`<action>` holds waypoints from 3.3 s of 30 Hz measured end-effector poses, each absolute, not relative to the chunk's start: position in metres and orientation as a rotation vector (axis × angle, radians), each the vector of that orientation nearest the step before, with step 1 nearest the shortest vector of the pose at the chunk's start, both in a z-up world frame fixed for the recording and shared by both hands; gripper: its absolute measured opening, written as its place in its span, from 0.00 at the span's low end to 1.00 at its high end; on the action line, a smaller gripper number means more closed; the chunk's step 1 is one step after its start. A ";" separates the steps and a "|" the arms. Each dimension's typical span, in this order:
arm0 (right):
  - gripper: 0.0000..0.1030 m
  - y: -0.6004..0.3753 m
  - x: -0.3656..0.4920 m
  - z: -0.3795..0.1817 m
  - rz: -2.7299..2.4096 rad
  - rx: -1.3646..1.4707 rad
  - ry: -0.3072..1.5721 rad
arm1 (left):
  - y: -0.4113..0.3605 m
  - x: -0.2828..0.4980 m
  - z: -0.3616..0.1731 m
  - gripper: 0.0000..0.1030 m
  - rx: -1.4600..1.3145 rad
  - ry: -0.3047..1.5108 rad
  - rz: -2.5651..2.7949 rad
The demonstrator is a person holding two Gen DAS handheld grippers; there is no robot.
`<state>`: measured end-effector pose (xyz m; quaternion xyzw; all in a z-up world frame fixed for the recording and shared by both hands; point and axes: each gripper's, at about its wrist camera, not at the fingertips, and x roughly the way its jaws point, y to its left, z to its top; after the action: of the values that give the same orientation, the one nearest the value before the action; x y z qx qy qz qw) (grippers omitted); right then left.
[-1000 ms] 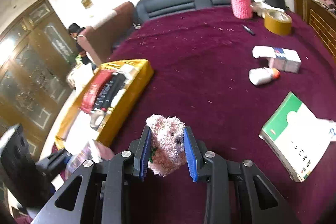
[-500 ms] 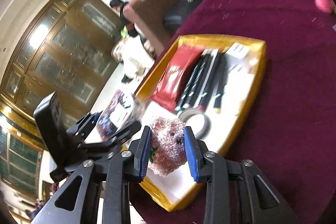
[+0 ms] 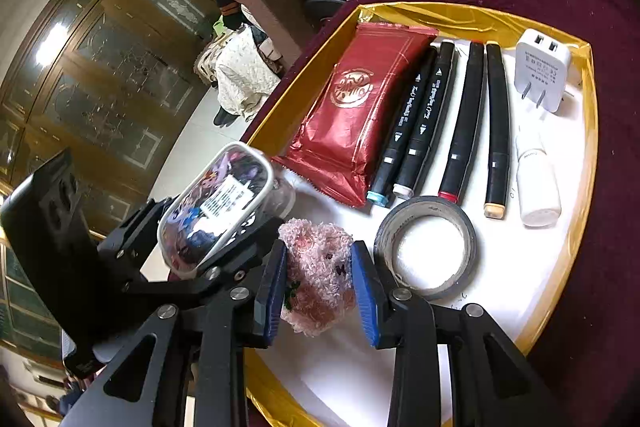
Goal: Organize objects
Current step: 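Lower the clear pouch and pink ball into the gold box, opening both grippers, then grasp the white-green medicine box with the right gripper and lift it, then grasp the white ointment tube with the right gripper while the left takes the medicine box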
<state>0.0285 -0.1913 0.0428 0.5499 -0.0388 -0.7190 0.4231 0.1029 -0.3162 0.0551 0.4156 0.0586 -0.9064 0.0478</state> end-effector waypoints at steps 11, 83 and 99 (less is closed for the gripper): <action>0.59 -0.183 0.027 0.044 -1.824 1.372 -0.171 | -0.328 0.111 0.062 0.89 1.311 0.363 -2.736; 0.90 0.269 -0.006 0.070 -2.567 1.258 -0.638 | -0.039 0.083 0.039 0.97 1.771 0.631 -2.956; 0.92 0.264 -0.007 0.049 -2.232 1.423 -0.385 | -0.004 0.055 0.039 0.97 1.744 0.415 -2.918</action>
<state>-0.0071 0.2635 0.0487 0.5175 -0.1402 -0.8118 0.2311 0.0552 -0.0043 0.0393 0.5041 0.1199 -0.8436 -0.1412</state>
